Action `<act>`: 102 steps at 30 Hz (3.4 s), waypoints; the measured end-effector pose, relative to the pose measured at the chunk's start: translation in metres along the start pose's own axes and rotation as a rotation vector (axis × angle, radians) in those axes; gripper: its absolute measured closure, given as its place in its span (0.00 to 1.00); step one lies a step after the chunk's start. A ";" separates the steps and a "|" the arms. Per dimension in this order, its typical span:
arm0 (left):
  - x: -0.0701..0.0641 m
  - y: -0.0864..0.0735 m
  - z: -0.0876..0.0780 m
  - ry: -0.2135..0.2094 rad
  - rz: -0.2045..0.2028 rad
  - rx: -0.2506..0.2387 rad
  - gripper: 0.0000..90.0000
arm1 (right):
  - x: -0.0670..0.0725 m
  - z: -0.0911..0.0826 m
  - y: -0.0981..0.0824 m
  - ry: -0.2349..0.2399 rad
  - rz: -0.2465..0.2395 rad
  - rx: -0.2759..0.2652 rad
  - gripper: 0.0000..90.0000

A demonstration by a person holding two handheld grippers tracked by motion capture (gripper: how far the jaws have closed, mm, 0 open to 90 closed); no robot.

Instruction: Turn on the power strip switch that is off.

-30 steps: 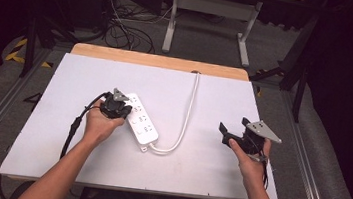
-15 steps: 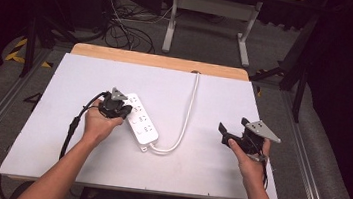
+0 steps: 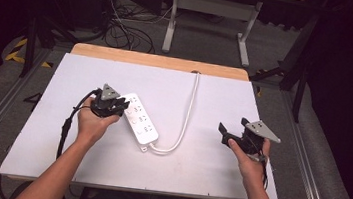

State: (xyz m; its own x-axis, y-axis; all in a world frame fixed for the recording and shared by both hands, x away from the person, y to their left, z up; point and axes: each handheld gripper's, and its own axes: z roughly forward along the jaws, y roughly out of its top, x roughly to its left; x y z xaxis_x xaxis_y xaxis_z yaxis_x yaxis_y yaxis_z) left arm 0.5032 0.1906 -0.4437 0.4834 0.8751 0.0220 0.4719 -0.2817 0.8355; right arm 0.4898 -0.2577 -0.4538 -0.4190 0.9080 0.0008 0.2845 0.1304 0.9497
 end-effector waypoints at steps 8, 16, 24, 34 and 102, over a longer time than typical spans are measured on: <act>-0.002 0.001 -0.005 -0.006 -0.019 -0.021 0.77 | 0.001 0.001 0.000 0.005 -0.004 0.008 0.12; 0.002 0.003 -0.017 0.012 -0.051 -0.061 0.69 | 0.001 0.001 -0.001 0.004 0.000 0.012 0.12; 0.005 0.003 -0.027 0.049 -0.080 -0.095 0.63 | 0.002 0.002 -0.001 0.006 -0.006 0.017 0.12; 0.009 0.003 -0.035 0.083 -0.106 -0.123 0.59 | 0.001 0.002 -0.002 0.005 -0.003 0.023 0.13; 0.024 -0.013 -0.079 0.357 -0.230 -0.287 0.03 | 0.002 0.002 -0.001 0.004 -0.002 0.019 0.12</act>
State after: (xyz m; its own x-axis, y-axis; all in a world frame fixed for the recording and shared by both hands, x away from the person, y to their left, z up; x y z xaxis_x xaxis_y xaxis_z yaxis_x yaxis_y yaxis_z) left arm 0.4502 0.2459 -0.4112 0.0852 0.9957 -0.0355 0.2908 0.0092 0.9567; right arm 0.4901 -0.2555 -0.4553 -0.4228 0.9062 -0.0003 0.3003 0.1404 0.9435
